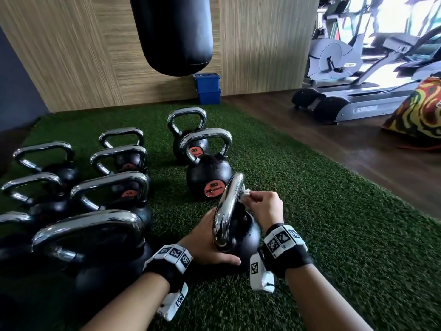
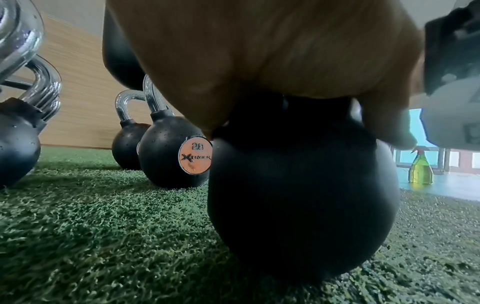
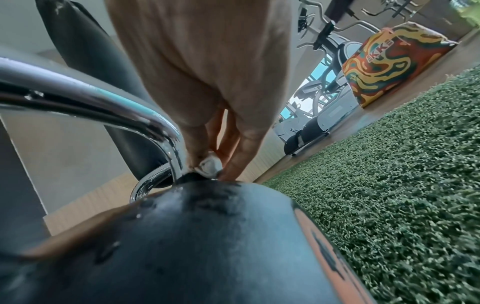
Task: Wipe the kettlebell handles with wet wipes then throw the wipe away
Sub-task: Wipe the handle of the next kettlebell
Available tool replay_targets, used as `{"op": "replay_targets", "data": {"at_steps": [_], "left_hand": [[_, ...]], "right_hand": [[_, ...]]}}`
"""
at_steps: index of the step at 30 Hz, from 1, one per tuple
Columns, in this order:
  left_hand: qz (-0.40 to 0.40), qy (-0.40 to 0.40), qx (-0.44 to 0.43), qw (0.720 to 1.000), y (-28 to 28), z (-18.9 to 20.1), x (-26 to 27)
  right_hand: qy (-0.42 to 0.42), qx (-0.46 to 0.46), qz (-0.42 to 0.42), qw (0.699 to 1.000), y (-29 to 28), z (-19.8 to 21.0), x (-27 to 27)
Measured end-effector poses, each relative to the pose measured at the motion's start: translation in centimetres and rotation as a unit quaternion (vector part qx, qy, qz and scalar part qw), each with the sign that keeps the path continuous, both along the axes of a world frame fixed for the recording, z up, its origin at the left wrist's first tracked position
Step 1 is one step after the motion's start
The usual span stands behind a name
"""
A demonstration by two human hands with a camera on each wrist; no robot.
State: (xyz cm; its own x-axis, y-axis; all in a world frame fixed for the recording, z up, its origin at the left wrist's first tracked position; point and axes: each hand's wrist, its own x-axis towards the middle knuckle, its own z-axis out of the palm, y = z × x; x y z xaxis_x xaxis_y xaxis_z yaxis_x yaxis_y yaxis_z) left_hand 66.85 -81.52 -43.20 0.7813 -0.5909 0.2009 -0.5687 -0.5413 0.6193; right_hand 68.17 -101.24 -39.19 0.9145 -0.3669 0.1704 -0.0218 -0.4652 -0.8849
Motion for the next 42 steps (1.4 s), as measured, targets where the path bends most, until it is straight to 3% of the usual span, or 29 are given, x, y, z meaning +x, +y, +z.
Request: {"op": "replay_targets", "data": {"at_steps": [8,11,14,17,19,24,31,33,36,42], "left_hand": [[-0.021,-0.013,-0.036,0.999,-0.2,1.3,-0.7],[-0.024,-0.019,-0.041,0.999,-0.1,1.4,-0.7],[-0.01,0.016,-0.036,0.999,0.2,1.0,-0.9],[0.008,0.026,-0.009,1.0,0.2,0.5,-1.0],[0.013,0.029,-0.002,0.999,0.1,0.5,-1.1],[0.034,0.062,-0.02,0.997,0.0,0.4,-1.1],[0.053,0.072,-0.022,0.996,-0.2,-0.3,-0.7],[0.047,0.074,-0.025,0.996,-0.1,-0.5,-0.6],[0.055,0.078,-0.024,0.995,-0.1,-0.6,-0.5],[0.018,0.071,0.004,0.997,-0.3,-0.3,-0.2]], "right_hand": [[0.01,-0.039,0.007,0.999,0.2,1.9,0.9],[-0.074,-0.045,-0.005,0.996,0.5,2.4,0.7],[-0.208,-0.081,-0.025,0.974,1.1,3.0,-0.4],[-0.316,-0.123,0.017,0.941,1.8,3.3,-2.3],[-0.345,-0.134,0.05,0.928,1.6,3.4,-3.3],[-0.295,-0.138,0.076,0.942,0.7,4.8,-3.9],[-0.271,-0.143,0.172,0.936,1.1,5.0,-8.4],[-0.224,-0.095,0.17,0.955,1.1,5.5,-8.5],[-0.137,0.049,0.139,0.98,1.1,5.7,-7.8],[-0.078,0.133,0.152,0.976,1.7,2.7,-9.6]]}}
